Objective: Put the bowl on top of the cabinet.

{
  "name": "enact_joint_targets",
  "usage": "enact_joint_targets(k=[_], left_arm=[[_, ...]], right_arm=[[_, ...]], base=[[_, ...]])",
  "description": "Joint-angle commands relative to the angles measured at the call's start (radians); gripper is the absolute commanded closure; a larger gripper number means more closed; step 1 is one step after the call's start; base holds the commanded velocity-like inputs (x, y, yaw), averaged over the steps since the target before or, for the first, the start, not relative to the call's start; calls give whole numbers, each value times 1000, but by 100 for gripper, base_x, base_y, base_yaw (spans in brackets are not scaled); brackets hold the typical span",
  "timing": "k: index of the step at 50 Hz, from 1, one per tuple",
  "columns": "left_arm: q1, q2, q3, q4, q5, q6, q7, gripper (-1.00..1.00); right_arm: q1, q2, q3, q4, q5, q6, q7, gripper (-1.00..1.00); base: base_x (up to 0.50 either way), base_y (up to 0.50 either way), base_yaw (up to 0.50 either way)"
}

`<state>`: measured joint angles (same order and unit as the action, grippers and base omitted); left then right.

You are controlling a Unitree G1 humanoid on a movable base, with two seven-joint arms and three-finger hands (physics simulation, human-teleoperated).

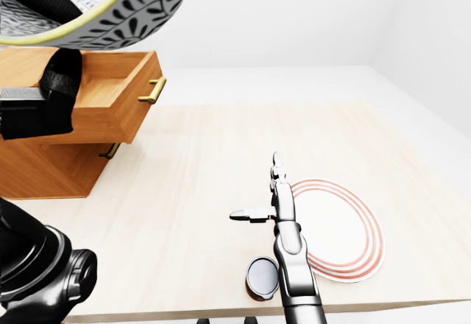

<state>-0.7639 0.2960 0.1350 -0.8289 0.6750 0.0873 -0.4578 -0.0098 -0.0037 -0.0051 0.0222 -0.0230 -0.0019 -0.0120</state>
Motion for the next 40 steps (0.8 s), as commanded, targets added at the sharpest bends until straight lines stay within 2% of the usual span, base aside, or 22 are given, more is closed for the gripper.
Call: enact_joint_targets(k=[1, 6, 10, 11, 17, 20, 22, 26, 32, 33, 34, 35, 36, 39, 40], left_arm=[[-119, 231, 130, 150, -190, 0, 116, 98], [-154, 327, 162, 249, -253, 0, 161, 98], [-159, 375, 174, 296, -285, 0, 188, 98], [-163, 400, 189, 328, -296, 0, 198, 98], [-125, 495, 231, 468, -350, 0, 267, 98], [-119, 510, 232, 489, -359, 0, 280, 98], [-134, 549, 238, 576, -355, 0, 311, 98], [-150, 584, 231, 688, -359, 0, 349, 98], [-152, 601, 228, 778, -356, 0, 387, 98], [-171, 617, 218, 874, -337, -44, 415, 98], [-173, 621, 216, 902, -332, -61, 424, 98], [-174, 622, 215, 905, -331, -62, 425, 98], [-201, 637, 210, 979, -326, -90, 442, 98], [-223, 648, 195, 1071, -310, -132, 470, 98], [-229, 651, 188, 1118, -298, -159, 485, 98]], right_arm=[[3, 0, 1, -9, 0, 4, 0, -100], [3, 1, 4, -7, -3, 2, 0, -100], [4, 2, 5, -8, -4, 2, 0, -100], [4, 2, 5, -9, -4, 2, 0, -100], [5, 2, 6, -12, -5, 5, 0, -100], [7, 2, 6, -16, -5, 6, 0, -100], [5, 3, 7, -8, -6, 1, 0, -100], [11, 2, 6, -23, -4, 8, 1, -100], [17, 2, 7, -33, -6, 11, 1, -100], [18, 1, 5, -33, -3, 9, 2, -100], [18, 1, 4, -32, -3, 9, 3, -100], [18, 1, 4, -32, -3, 9, 3, -100], [17, 1, 4, -28, -4, 7, 2, -100], [16, 2, 6, -23, -6, 3, 2, -100], [16, 2, 6, -22, -7, 3, 2, -100]], base=[[0, 0, 0], [0, 0, 0], [0, 0, 0], [0, 0, 0], [0, 0, 0], [0, 0, 0], [0, 0, 0], [0, 0, 0], [0, 0, 0], [0, 0, 0], [0, 0, 0], [0, 0, 0], [0, 0, 0], [0, 0, 0], [0, 0, 0]])
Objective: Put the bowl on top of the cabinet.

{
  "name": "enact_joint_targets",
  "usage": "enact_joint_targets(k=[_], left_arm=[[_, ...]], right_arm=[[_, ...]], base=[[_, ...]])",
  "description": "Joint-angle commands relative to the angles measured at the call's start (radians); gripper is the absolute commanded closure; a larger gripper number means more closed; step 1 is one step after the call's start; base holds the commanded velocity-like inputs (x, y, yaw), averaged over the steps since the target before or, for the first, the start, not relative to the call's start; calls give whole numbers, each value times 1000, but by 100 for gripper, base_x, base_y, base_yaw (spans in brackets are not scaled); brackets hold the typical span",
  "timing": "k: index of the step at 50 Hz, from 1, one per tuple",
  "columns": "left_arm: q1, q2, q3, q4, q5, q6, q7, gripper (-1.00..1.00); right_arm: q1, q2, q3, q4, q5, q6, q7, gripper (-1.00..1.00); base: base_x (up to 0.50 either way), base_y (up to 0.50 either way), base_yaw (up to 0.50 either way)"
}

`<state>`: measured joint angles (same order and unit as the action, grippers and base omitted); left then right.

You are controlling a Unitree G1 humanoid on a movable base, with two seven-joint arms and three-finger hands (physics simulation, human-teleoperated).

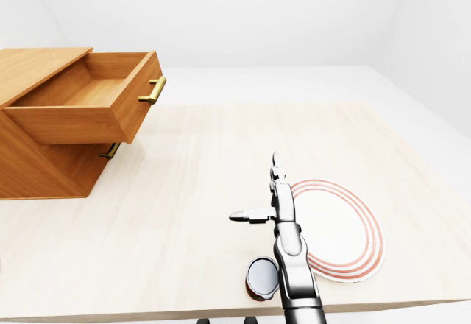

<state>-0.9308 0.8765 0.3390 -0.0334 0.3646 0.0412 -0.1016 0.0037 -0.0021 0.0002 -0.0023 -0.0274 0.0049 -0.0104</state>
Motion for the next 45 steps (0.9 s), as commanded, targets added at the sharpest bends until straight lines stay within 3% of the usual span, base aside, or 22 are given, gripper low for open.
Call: enact_joint_targets(k=[1, 26, 34, 45], left_arm=[[-68, 73, -19, 349, 21, -127, 138, 98], [-222, 134, -110, 967, 230, -129, 410, 98], [-252, 146, -129, 1083, 273, -129, 471, 98], [-239, 128, -153, 1201, 324, -129, 574, 98]], right_arm=[[3, 0, 1, 1, -1, -3, 1, -100], [-1, 0, 0, 14, -2, -11, 1, -100], [-4, 0, 0, 19, -3, -13, 0, -100], [-4, 0, 1, 17, -3, -11, 0, -100]], base=[[0, 0, 0], [0, 0, 0], [0, 0, 0], [0, 0, 0]])
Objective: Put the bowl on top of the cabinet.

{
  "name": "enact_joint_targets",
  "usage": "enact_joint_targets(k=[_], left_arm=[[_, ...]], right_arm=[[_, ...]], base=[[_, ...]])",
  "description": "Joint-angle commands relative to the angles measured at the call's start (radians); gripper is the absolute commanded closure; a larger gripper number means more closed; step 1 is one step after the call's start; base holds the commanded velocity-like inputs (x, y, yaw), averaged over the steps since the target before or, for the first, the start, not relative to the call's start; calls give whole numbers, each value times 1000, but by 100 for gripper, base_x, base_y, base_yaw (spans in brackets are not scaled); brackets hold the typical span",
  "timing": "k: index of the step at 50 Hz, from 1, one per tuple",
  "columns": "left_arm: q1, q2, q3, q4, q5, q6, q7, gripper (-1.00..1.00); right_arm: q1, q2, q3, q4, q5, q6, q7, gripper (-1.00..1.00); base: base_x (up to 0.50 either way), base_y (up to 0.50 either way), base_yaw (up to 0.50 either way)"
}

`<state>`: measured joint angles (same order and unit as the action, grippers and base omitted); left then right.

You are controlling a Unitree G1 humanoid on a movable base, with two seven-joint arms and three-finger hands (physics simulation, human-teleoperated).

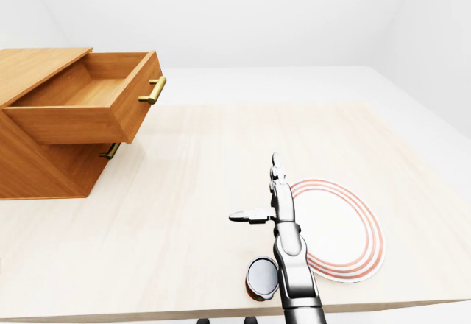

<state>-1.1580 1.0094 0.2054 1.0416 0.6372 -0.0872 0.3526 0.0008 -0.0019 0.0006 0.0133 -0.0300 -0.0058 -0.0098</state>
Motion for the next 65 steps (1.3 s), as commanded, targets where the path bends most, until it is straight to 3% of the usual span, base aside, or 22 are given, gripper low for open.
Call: enact_joint_targets(k=[1, 10, 31, 44, 62, 63, 64, 65], left_arm=[[-6, -10, -24, 137, 60, 0, 135, 98], [17, -37, -32, 160, 79, 0, 170, 98], [43, -134, -65, 245, 153, 0, 171, 98], [56, -163, -60, 266, 156, 0, 171, 98], [60, -161, -56, 266, 142, 0, 171, 95], [54, -160, -55, 265, 140, 0, 171, -18], [51, -158, -54, 262, 139, 0, 171, -100], [53, -155, -52, 260, 135, 0, 171, -100]], right_arm=[[-3, 0, 0, 6, 0, -2, -1, -100], [1, 2, 3, 2, -3, -2, -2, -100], [-10, 0, -2, 27, -2, -10, -3, -100], [-22, -2, -5, 54, -1, -20, -4, -100], [-28, -2, -6, 70, -1, -26, -5, -100], [-27, -1, -3, 69, -3, -25, -6, -100], [-26, -1, -3, 70, -4, -27, -6, -100], [-26, -1, -3, 69, -3, -26, -5, -100]], base=[[0, 0, 0], [0, 0, 0], [0, 0, 0], [0, 0, 0], [0, 0, 0], [0, 0, 0], [0, 0, 0], [0, 0, 0]])
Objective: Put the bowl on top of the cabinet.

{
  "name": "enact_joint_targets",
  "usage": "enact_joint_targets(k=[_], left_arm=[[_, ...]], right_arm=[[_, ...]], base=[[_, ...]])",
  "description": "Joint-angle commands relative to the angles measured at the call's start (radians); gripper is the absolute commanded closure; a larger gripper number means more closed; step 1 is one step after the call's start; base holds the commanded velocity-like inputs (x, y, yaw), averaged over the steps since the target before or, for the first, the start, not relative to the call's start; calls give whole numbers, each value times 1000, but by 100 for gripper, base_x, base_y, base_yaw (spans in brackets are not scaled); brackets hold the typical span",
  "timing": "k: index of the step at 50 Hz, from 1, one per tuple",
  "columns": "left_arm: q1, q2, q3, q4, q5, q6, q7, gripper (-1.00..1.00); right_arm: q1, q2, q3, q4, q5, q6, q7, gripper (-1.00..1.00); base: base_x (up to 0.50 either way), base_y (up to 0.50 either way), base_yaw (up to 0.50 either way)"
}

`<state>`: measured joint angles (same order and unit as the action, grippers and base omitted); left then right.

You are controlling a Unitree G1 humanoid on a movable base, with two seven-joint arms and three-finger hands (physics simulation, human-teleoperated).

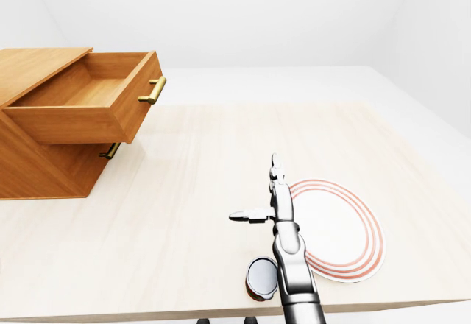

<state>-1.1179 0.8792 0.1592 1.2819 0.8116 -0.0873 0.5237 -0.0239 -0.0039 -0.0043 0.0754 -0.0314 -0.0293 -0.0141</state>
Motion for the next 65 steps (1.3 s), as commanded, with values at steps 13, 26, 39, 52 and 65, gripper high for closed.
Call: enact_joint_targets(k=[13, 26, 39, 52, 65], left_arm=[[6, -17, -10, 15, -41, 0, 0, -100], [-17, 10, -3, -61, -61, 0, 0, -100], [260, 16, 176, -809, -307, 0, -312, -100], [461, 37, 362, -1518, -572, 121, -515, -100], [599, 34, 511, -1928, -757, 175, -567, -100]], right_arm=[[-5, 2, 3, 23, -3, -12, -3, -100], [-5, 2, 5, 23, -4, -10, -4, -100], [-6, 2, 5, 28, -5, -15, -5, -100], [4, 0, 1, -1, 0, -3, 1, -100], [5, -2, -3, -7, 3, 0, 4, -100]], base=[[0, 0, 0], [0, 0, 0], [0, 0, 0], [0, 0, 0], [0, 0, 0]])
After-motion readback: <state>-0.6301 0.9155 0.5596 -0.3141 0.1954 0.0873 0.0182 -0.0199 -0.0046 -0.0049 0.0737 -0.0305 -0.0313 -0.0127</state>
